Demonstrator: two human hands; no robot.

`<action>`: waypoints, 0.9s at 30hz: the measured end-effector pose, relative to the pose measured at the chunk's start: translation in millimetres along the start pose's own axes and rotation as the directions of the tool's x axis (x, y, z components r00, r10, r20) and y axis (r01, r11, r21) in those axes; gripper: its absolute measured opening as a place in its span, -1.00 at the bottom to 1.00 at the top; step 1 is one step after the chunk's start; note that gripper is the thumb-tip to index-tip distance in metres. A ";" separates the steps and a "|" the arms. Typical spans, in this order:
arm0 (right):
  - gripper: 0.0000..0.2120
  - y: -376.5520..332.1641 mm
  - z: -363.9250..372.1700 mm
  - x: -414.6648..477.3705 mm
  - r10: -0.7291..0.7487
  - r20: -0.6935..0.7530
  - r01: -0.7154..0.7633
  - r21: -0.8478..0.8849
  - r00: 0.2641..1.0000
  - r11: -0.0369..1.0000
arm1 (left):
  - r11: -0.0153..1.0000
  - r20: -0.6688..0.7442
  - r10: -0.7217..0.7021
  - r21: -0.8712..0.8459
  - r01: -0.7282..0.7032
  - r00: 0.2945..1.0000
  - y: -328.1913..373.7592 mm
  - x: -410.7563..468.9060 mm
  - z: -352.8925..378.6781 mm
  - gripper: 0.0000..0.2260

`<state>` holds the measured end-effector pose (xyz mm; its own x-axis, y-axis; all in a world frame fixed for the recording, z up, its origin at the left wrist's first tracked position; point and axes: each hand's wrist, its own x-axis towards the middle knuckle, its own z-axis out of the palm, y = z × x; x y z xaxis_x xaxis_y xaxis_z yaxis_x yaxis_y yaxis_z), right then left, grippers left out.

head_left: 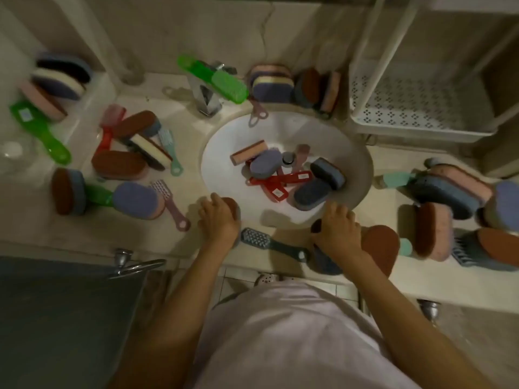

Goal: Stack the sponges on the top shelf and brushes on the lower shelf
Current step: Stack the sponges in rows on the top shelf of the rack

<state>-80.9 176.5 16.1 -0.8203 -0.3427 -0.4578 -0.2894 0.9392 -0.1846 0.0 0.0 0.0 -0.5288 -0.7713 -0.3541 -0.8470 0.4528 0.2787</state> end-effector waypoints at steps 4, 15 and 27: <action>-0.34 11.8 -2.1 2.6 0.062 0.064 -0.062 -0.004 0.996 0.998 | 0.999 -0.032 -0.022 -0.042 0.021 0.999 -2.4 0.1 3.2 -0.28; -0.48 -2.4 3.9 15.7 0.119 -0.001 -0.119 0.035 0.993 0.992 | 0.961 -0.073 0.019 -0.274 -0.038 0.997 0.6 9.0 3.4 -0.57; -0.65 -32.0 -90.8 22.4 -0.083 -0.294 0.191 0.360 0.952 0.913 | 0.876 -0.253 0.222 -0.373 -0.307 0.942 62.8 21.9 -78.9 -0.73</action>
<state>-134.8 140.4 90.7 -0.9022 -0.3987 -0.1647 -0.2431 0.7853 -0.5693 -60.5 -23.8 80.2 -0.6722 -0.7389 -0.0453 -0.5589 0.4664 0.6856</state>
